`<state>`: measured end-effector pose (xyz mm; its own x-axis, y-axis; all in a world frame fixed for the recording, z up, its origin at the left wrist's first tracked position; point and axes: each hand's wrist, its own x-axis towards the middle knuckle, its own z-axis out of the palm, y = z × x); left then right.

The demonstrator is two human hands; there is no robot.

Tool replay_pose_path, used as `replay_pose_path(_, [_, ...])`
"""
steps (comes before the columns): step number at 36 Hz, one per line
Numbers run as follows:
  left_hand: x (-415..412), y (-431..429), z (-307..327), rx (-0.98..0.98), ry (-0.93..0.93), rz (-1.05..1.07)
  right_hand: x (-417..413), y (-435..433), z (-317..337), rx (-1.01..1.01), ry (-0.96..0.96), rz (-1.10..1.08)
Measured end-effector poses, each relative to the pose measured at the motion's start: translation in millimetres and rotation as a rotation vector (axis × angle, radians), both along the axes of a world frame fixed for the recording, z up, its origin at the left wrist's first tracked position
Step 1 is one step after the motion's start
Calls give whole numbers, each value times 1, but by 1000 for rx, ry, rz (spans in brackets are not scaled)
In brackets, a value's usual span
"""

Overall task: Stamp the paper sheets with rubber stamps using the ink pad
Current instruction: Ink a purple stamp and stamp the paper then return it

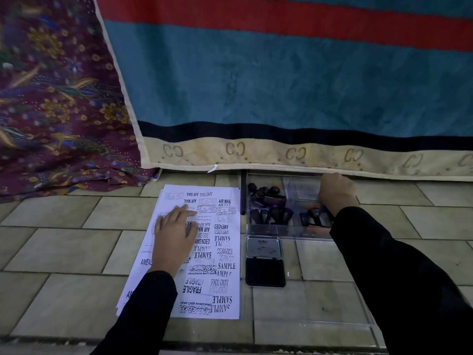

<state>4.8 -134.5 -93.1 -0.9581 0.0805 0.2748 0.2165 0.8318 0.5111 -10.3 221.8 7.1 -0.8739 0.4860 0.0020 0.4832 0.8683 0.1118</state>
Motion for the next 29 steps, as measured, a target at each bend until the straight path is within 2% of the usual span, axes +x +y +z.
replay_pose_path(11, [0,-2,2,42,-23,-4,3,2,0,-220,149,13])
replay_pose_path(18, [-9,-3,16,204,-182,30,23,-8,4,-479,548,150])
replay_pose_path(20, [-9,-3,21,267,-180,24,37,-21,9,-529,611,173])
replay_pose_path(25, [9,6,26,227,40,-57,87,-70,14,-756,566,236])
replay_pose_path(29, [40,27,37,149,-26,-279,125,-97,0,-952,553,314])
